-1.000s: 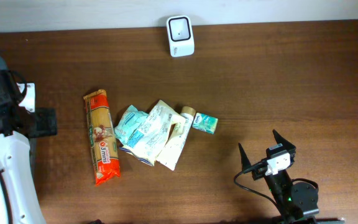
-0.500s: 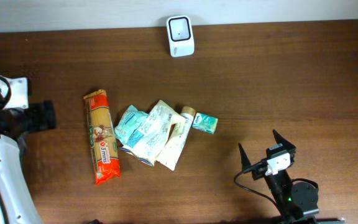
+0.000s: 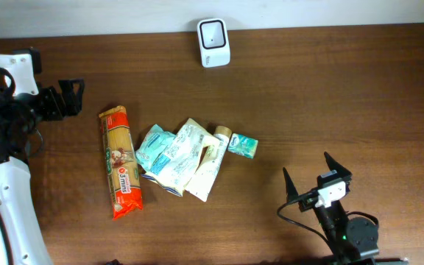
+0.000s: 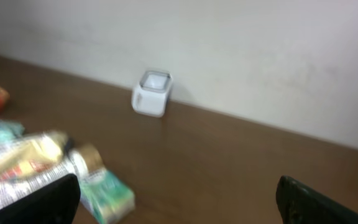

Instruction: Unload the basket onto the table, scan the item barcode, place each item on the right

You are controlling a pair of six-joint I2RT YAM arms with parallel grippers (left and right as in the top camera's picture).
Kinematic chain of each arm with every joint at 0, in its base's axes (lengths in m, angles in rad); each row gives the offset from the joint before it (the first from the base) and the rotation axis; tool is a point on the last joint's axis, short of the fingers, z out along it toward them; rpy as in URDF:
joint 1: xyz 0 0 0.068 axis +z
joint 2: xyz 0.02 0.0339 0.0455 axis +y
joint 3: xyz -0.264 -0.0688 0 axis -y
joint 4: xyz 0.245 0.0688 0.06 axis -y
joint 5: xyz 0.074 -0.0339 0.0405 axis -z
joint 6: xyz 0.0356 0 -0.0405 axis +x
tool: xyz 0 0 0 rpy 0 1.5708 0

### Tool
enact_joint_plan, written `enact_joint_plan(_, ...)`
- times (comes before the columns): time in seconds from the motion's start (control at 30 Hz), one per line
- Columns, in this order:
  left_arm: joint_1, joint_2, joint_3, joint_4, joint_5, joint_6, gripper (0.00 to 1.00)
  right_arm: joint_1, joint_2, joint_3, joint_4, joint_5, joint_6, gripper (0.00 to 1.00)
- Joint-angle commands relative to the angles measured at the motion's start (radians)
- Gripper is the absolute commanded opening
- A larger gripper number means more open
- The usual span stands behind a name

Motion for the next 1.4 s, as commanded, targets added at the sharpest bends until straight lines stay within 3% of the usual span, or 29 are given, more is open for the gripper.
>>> enact_joint_plan(0.0,-0.003,-0.017,0.015,0.004,0.018,-0.012,0.99,-0.003,-0.005,0.015,0.027,-0.074,0.042,0.99)
enact_joint_plan(0.1,-0.003,-0.017,0.015,0.004,0.018,-0.012,0.99,-0.003,0.04,0.136,-0.074,-0.118,0.041,0.99)
enact_joint_plan(0.2,-0.003,-0.017,0.015,0.004,0.018,-0.012,0.99,-0.003,0.2,0.343,-0.177,-0.155,0.041,0.99)
enact_joint_plan(0.37,-0.003,-0.017,0.015,0.003,0.017,-0.012,0.99,-0.003,0.681,0.861,-0.628,-0.208,0.002,0.99)
enact_joint_plan(0.53,-0.003,-0.017,0.015,0.003,0.018,-0.012,0.99,-0.003,1.133,1.163,-0.901,-0.247,-0.031,0.98)
enact_joint_plan(0.77,-0.003,-0.017,0.015,0.003,0.018,-0.012,0.99,-0.003,1.529,1.19,-0.804,-0.281,0.039,0.99)
enact_joint_plan(0.8,-0.003,-0.017,0.015,0.003,0.018,-0.012,0.99,-0.003,1.559,1.204,-0.804,-0.281,0.048,0.91)
enact_joint_plan(0.83,-0.003,-0.017,0.015,0.003,0.018,-0.012,0.99,-0.003,1.621,1.234,-0.804,-0.281,0.068,0.72)
enact_joint_plan(0.93,-0.003,-0.017,0.015,0.003,0.018,-0.012,0.99,-0.004,1.697,1.254,-0.8,-0.281,0.066,0.7)
enact_joint_plan(1.03,-0.003,-0.017,0.015,0.003,0.018,-0.012,0.99,-0.003,1.754,1.254,-0.785,-0.285,0.037,0.52)
enact_joint_plan(1.37,-0.003,-0.017,0.015,0.003,0.018,-0.012,0.99,-0.003,1.905,1.253,-0.678,-0.352,0.014,0.49)
